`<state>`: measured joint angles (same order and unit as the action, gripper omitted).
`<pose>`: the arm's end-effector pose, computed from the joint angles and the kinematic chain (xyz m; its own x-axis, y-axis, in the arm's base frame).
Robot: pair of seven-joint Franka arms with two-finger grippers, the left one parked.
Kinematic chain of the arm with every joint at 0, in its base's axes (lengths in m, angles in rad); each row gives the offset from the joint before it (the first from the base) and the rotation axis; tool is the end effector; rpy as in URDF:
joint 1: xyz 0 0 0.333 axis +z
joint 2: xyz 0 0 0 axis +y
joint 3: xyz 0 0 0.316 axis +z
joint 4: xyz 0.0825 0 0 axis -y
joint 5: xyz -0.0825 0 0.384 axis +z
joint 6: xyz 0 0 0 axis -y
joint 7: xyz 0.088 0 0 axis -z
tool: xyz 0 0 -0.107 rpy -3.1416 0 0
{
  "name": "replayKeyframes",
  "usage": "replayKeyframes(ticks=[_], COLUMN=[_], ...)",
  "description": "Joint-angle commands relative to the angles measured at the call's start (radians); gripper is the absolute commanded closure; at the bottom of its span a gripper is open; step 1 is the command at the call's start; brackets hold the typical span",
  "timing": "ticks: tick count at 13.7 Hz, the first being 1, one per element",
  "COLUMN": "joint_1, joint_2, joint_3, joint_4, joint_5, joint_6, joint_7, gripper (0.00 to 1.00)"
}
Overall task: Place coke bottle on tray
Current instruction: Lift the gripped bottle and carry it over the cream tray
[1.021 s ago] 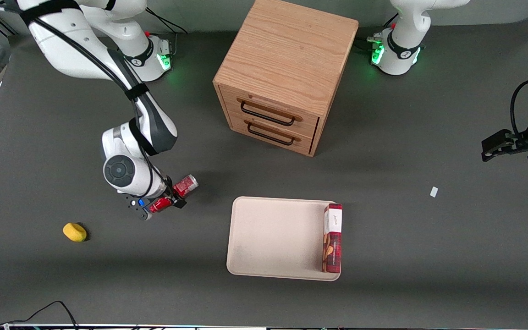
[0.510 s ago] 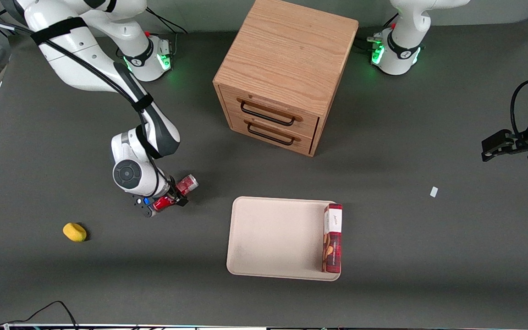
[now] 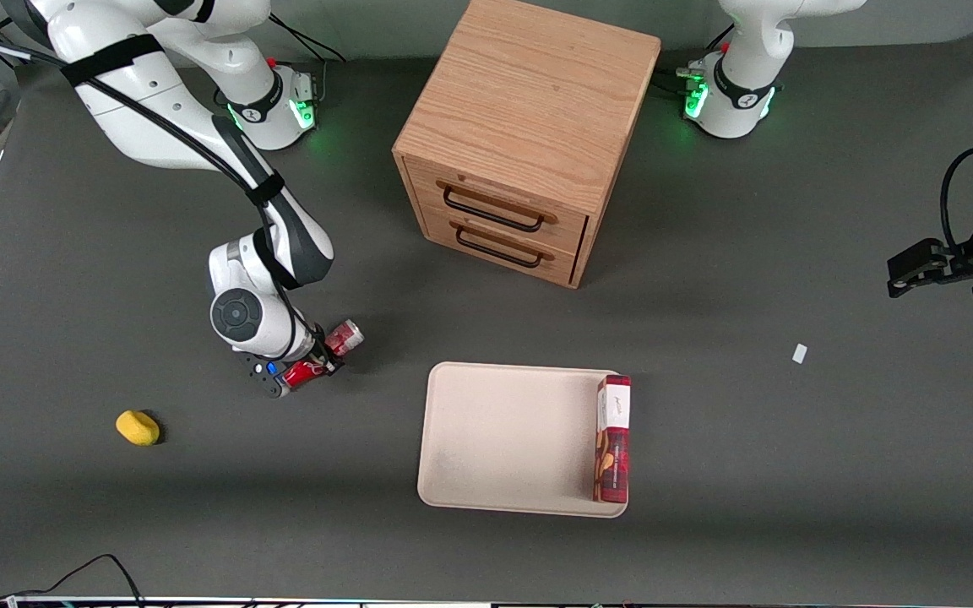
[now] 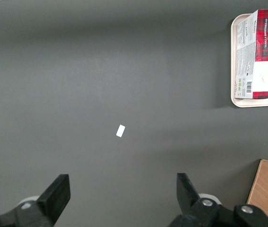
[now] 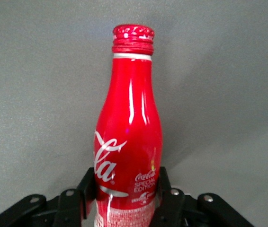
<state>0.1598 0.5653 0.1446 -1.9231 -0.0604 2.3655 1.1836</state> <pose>0.5856 0.1807 0.1871 0.6541 -0.7521 -0.0807 -0.7466 -0.6590 0.0913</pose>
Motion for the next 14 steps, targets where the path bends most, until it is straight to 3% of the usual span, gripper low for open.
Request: replayKeyframes(ticks=[1, 4, 9, 12, 14], joint_1=[-0.003, -0.002, 0.027, 0.062, 0.121], joint_2=[-0.004, -0.027, -0.013, 0.019, 0.092], joint_3=[0.004, 0.006, 0.038, 0.043, 0.044], joint_4=[-0.008, 0.038, 0.408, 0.564, 0.689], joint_5=[-0.018, -0.019, -0.019, -0.076, -0.081], joint_6=[0.026, 0.008, -0.293, -0.342, -0.345], joint_7=[0.03, -0.019, -0.286, -0.464, -0.542], gripper=[0.83, 0.95, 0.94, 0.91, 0.91])
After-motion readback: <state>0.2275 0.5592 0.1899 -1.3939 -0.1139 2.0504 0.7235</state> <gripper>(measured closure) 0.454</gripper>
